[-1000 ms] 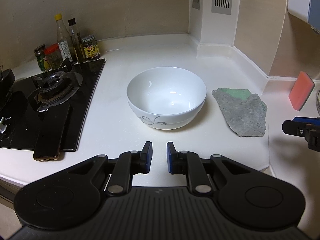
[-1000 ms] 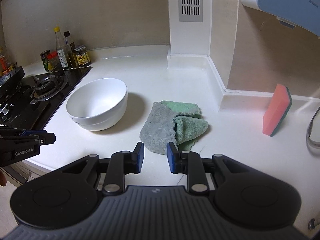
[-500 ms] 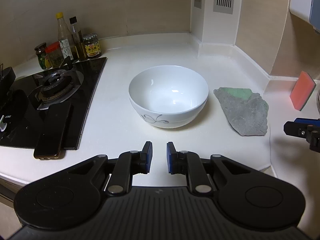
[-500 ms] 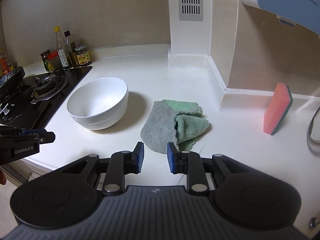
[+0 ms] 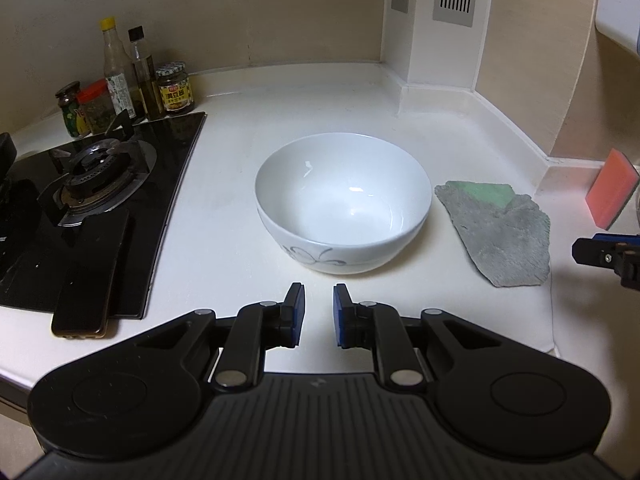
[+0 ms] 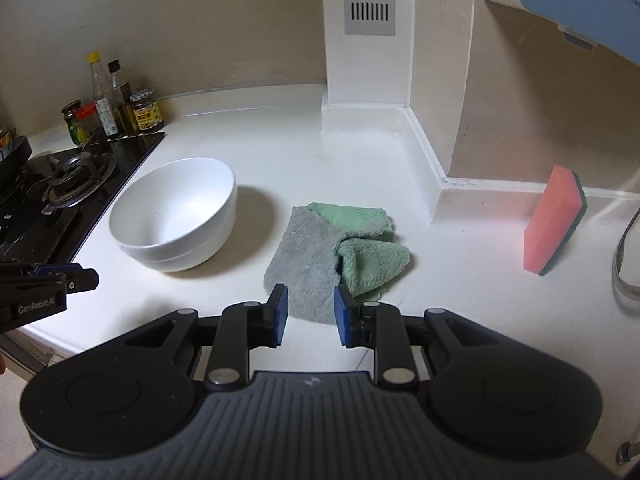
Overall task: Clean bowl
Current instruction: 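Move the right gripper toward the green cloth beside the white bowl, then grasp the green cloth with the right gripper and lift it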
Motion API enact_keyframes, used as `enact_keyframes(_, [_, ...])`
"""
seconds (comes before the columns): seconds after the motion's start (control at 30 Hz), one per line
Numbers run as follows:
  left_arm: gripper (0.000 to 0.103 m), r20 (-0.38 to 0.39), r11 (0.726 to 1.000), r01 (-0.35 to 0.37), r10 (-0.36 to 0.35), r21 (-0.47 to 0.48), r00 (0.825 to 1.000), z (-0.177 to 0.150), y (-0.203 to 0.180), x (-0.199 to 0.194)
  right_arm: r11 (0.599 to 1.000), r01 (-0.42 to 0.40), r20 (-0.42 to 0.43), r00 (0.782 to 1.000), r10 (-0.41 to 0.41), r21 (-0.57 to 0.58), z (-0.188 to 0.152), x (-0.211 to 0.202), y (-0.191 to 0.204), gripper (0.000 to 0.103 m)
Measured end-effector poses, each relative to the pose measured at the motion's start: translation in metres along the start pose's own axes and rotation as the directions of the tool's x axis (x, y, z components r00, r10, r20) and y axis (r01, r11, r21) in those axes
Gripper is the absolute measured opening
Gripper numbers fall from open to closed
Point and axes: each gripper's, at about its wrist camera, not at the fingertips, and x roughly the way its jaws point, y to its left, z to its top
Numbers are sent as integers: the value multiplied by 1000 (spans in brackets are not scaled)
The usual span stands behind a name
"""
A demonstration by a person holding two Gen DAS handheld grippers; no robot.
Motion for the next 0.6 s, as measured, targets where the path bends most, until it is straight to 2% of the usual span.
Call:
enact_keyframes(0.3, [18,-26,999,10,-9,43,1000,24,15,13,988,-8,-39,999,15,152,39,50,-37,21])
enact_keyframes(0.4, [18,-34,999,-7,9,54,999,32,19,17,984,13,-71,998,0,178,53,79,-50,21])
enact_keyframes(0.6, [18,-54,997,-67,69,39,996,44,31,29,967,4,-159,986,38,254,58,130,-69,22])
